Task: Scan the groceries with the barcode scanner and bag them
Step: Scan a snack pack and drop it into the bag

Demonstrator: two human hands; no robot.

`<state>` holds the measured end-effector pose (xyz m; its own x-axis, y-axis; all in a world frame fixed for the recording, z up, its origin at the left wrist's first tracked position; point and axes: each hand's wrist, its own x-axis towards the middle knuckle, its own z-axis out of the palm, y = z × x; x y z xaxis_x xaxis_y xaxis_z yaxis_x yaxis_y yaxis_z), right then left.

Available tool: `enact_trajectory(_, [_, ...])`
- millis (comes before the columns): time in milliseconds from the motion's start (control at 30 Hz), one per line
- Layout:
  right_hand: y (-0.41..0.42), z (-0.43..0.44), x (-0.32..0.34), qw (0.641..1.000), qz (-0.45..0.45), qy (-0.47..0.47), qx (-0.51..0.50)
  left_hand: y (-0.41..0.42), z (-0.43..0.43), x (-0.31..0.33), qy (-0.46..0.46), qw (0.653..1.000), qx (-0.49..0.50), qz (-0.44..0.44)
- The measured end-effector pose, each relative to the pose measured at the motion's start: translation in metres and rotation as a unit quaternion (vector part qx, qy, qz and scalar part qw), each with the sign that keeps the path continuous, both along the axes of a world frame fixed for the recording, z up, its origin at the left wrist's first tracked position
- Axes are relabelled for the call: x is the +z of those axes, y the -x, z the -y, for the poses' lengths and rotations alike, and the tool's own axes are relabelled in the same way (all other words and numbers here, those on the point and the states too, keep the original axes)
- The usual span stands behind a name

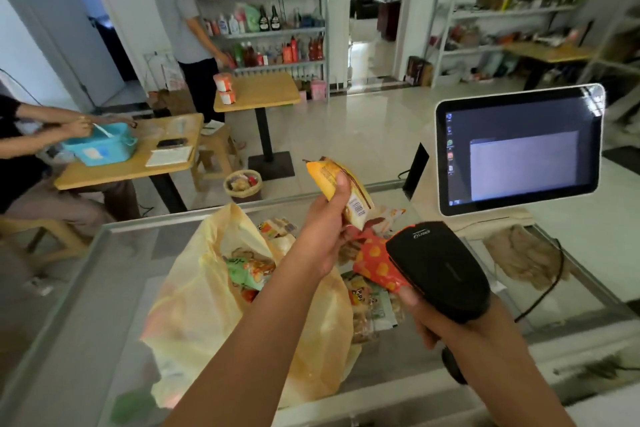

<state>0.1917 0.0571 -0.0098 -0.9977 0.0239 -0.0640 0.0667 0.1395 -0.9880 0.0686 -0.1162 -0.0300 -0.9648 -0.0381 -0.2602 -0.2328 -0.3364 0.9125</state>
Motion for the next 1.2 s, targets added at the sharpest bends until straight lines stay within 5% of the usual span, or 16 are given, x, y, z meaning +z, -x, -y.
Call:
enact_trajectory(433, [0.049,0.005,0.007,0.99,-0.098,0.003,-0.104,-0.04,-0.053,0.008,-0.24,0.969,0.052,0.023])
enact_trajectory(800, [0.067,0.0,0.001,0.992,-0.064,0.073,-0.085,-0.051,-0.04,0.012,-0.247,0.969,-0.007,0.023])
enact_trajectory(1067, [0.057,-0.003,0.008,0.997,-0.05,0.027,-0.058,-0.046,-0.03,0.012,-0.319,0.934,0.154,0.04])
enact_trajectory(1200, [0.031,0.001,0.018,0.999,-0.021,-0.006,0.037,-0.033,-0.012,0.014,-0.345,0.905,0.25,0.016])
